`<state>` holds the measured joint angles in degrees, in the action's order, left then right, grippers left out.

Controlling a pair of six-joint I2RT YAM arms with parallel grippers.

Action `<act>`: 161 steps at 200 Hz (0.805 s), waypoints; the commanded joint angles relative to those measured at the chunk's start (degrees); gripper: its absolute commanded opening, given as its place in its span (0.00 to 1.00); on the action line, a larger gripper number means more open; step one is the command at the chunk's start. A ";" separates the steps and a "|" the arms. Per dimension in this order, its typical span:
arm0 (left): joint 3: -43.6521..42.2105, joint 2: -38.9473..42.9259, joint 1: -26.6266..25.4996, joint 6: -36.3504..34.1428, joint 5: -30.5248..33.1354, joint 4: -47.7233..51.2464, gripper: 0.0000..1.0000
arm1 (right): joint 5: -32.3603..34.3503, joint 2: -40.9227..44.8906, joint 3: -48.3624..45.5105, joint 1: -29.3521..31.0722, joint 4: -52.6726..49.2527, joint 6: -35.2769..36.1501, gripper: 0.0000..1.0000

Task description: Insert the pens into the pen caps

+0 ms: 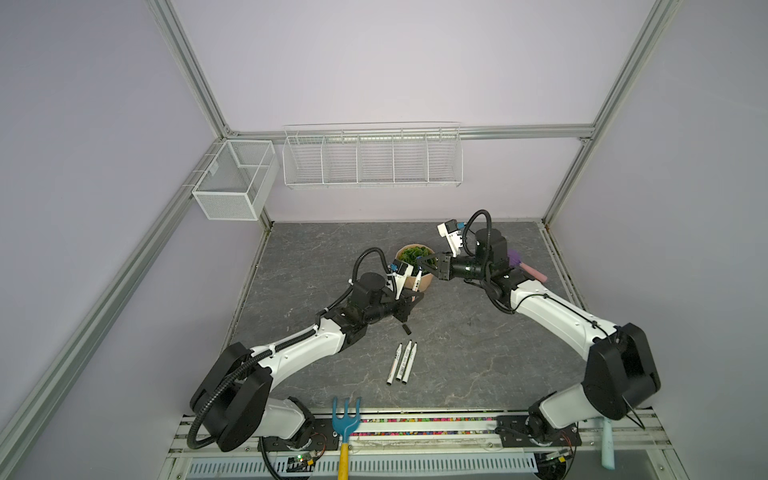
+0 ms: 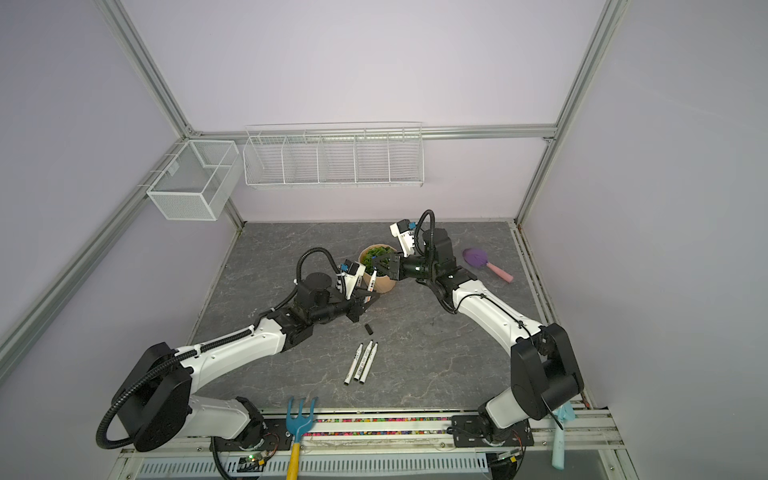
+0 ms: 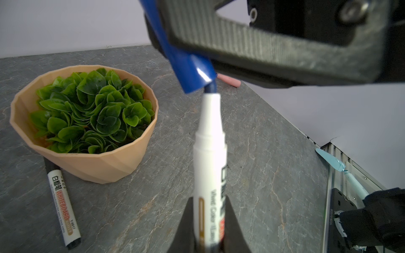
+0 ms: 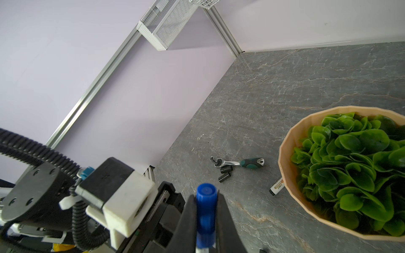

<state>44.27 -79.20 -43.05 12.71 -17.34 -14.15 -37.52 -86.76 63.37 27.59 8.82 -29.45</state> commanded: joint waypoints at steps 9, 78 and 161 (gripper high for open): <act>1.90 -0.59 -0.02 -1.19 1.37 -1.82 0.00 | -0.56 1.92 -1.31 0.19 -0.80 1.49 0.07; 3.13 -1.46 0.90 -0.19 1.27 -4.40 0.00 | -2.44 2.94 -1.40 0.15 -1.08 1.94 0.07; 5.59 -2.67 3.54 5.02 -0.95 -13.94 0.00 | -13.51 3.01 0.40 0.00 -8.09 6.96 0.10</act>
<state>45.56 -81.43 -41.67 15.16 -21.06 -20.14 -40.82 -85.27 63.99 26.72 7.90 -24.88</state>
